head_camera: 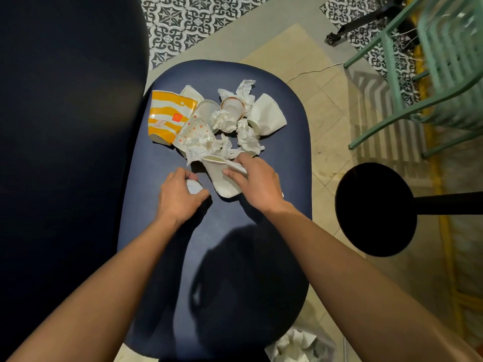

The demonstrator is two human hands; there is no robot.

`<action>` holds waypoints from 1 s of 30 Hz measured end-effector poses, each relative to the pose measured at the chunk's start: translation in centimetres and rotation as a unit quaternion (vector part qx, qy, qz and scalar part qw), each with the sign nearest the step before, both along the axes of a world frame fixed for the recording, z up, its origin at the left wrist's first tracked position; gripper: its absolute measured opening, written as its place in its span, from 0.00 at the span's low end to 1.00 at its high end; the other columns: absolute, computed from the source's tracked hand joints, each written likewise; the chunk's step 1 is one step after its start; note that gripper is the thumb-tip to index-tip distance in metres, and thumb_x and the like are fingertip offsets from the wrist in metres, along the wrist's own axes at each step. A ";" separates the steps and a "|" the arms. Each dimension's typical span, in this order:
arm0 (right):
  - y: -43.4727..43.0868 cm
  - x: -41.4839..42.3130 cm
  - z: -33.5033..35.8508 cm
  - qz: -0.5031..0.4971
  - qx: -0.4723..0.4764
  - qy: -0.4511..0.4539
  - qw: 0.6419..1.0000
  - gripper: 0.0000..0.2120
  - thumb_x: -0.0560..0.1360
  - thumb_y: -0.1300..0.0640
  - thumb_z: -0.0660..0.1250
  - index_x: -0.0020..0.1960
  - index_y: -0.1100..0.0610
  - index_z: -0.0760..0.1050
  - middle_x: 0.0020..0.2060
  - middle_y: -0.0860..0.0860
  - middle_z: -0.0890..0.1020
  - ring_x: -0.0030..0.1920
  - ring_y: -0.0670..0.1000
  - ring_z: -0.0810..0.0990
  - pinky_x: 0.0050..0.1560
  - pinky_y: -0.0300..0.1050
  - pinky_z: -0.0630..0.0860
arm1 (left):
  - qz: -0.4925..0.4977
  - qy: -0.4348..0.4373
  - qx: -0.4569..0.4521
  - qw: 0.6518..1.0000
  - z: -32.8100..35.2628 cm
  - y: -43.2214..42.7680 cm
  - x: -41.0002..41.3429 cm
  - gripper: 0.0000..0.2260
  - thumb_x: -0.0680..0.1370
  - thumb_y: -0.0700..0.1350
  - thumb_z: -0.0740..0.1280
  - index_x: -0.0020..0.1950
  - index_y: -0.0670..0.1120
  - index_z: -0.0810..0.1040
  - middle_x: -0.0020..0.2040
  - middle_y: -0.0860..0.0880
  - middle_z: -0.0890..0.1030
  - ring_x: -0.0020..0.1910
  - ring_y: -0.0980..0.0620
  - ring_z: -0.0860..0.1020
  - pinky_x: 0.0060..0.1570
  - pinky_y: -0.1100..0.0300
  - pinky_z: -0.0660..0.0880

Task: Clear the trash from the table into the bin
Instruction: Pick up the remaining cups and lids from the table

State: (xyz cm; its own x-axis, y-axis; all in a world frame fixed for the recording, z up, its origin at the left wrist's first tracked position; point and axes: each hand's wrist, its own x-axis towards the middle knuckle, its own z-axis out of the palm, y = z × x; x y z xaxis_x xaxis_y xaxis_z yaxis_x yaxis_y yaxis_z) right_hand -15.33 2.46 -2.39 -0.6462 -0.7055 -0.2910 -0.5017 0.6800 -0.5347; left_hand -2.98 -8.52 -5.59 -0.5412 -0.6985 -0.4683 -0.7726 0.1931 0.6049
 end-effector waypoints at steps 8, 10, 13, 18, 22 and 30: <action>6.0 1.5 0.9 -0.069 0.014 0.016 0.997 0.14 0.77 0.44 0.61 0.50 0.54 0.72 0.46 0.53 0.81 0.46 0.56 0.77 0.39 0.45 0.66 | 0.015 0.064 0.049 0.997 1.6 4.3 0.9 0.21 0.66 0.52 0.77 0.52 0.49 0.71 0.50 0.51 0.74 0.48 0.51 0.73 0.45 0.59 0.69; 7.5 2.1 1.1 -0.082 0.019 0.013 0.996 0.13 0.78 0.44 0.61 0.50 0.54 0.72 0.46 0.53 0.82 0.45 0.56 0.77 0.39 0.44 0.65 | 0.010 0.070 0.064 0.995 1.9 5.5 1.1 0.22 0.66 0.50 0.77 0.55 0.48 0.72 0.50 0.50 0.74 0.48 0.51 0.72 0.46 0.59 0.69; 9.4 3.2 1.2 -0.100 0.021 0.001 0.995 0.12 0.78 0.44 0.61 0.49 0.54 0.71 0.46 0.52 0.81 0.44 0.56 0.77 0.39 0.44 0.64 | -0.001 0.078 0.075 0.994 2.5 6.9 1.2 0.23 0.68 0.48 0.76 0.59 0.46 0.72 0.51 0.50 0.73 0.50 0.52 0.71 0.50 0.59 0.70; 12.8 5.0 1.0 -0.135 0.020 -0.007 0.991 0.12 0.77 0.44 0.61 0.49 0.53 0.71 0.45 0.53 0.82 0.44 0.56 0.77 0.39 0.45 0.68 | -0.024 0.096 0.093 0.991 2.8 9.6 1.6 0.20 0.70 0.46 0.74 0.59 0.47 0.72 0.51 0.50 0.75 0.51 0.51 0.72 0.53 0.58 0.71; 15.2 6.4 0.9 -0.174 0.014 -0.010 0.985 0.12 0.77 0.44 0.61 0.49 0.53 0.71 0.46 0.53 0.82 0.45 0.57 0.78 0.41 0.47 0.71 | -0.050 0.119 0.122 0.984 3.0 11.6 2.4 0.17 0.72 0.42 0.72 0.59 0.47 0.72 0.52 0.52 0.76 0.51 0.51 0.74 0.54 0.57 0.73; 20.4 10.4 2.0 -0.268 -0.017 0.009 0.963 0.13 0.77 0.46 0.62 0.54 0.55 0.73 0.47 0.53 0.82 0.47 0.56 0.78 0.41 0.43 0.68 | -0.119 0.142 0.146 0.972 3.5 15.7 5.0 0.15 0.74 0.41 0.70 0.58 0.50 0.72 0.54 0.52 0.75 0.52 0.52 0.75 0.55 0.57 0.74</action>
State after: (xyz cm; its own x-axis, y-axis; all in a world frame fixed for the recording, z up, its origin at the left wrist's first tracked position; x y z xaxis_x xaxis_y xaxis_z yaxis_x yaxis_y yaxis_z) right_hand -4.91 22.81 -0.43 -0.9251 -0.2771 -0.2597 -0.0918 0.8267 -0.5551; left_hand 2.06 7.19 -2.04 -0.8081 -0.3966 -0.4356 -0.5204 0.1342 0.8433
